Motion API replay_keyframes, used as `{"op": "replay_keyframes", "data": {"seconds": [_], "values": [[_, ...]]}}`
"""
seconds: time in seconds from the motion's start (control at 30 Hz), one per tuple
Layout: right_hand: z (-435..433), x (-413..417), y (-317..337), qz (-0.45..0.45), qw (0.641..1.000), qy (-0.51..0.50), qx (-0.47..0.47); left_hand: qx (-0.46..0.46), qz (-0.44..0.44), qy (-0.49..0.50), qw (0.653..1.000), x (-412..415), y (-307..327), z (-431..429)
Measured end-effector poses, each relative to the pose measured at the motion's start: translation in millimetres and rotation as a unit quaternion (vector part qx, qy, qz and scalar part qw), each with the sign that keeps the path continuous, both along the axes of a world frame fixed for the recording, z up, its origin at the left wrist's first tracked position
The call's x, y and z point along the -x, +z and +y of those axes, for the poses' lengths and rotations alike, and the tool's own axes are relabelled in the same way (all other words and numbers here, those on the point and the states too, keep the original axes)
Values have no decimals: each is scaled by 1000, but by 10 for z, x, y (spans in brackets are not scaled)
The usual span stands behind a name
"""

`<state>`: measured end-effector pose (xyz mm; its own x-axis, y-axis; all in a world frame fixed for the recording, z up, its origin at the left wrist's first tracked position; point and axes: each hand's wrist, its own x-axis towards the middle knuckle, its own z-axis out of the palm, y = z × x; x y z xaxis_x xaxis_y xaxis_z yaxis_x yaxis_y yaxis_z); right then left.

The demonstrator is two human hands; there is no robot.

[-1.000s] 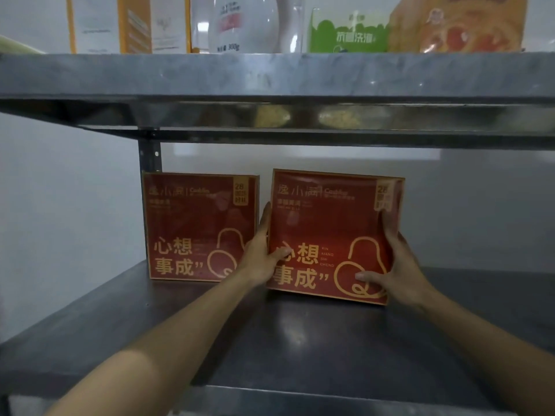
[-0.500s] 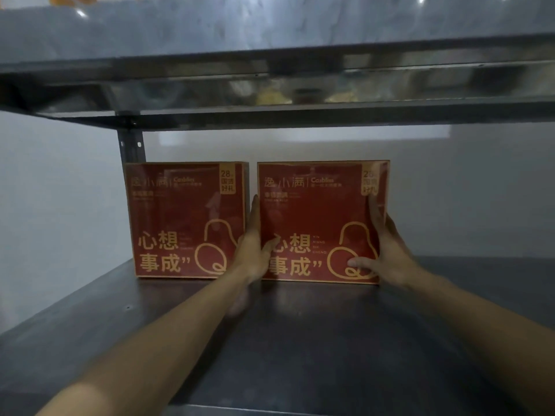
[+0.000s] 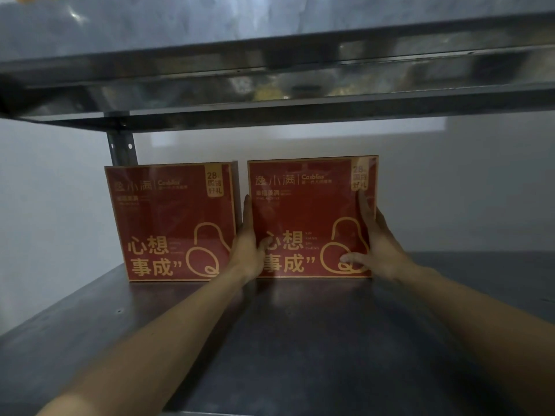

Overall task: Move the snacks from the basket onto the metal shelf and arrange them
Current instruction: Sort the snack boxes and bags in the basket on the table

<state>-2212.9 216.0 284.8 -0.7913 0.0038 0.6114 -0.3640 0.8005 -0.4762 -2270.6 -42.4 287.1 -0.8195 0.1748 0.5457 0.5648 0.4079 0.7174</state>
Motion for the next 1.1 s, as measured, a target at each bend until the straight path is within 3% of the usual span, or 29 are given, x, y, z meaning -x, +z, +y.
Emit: {"op": "replay_keyframes", "data": {"seconds": [0.33, 0.57, 0.7, 0.87, 0.93, 1.1], "values": [[14, 9, 2, -1, 1000, -3, -12, 38, 3, 1, 999, -52, 2, -12], [32, -108, -37, -63, 997, -4, -36, 66, 11, -13, 998, -96, 9, -50], [13, -280, -53, -91, 992, -68, -54, 112, 28, -3, 993, -179, -2, -95], [-198, -683, 47, -9, 964, -212, -159, 200, 52, 29, 978, -494, 27, -194], [-347, -852, 102, 11, 955, -213, -206, 254, 96, 51, 961, -653, 48, -249], [-819, -1169, 156, -49, 924, -164, -340, 389, 173, 104, 899, -1003, 64, -375]]}}
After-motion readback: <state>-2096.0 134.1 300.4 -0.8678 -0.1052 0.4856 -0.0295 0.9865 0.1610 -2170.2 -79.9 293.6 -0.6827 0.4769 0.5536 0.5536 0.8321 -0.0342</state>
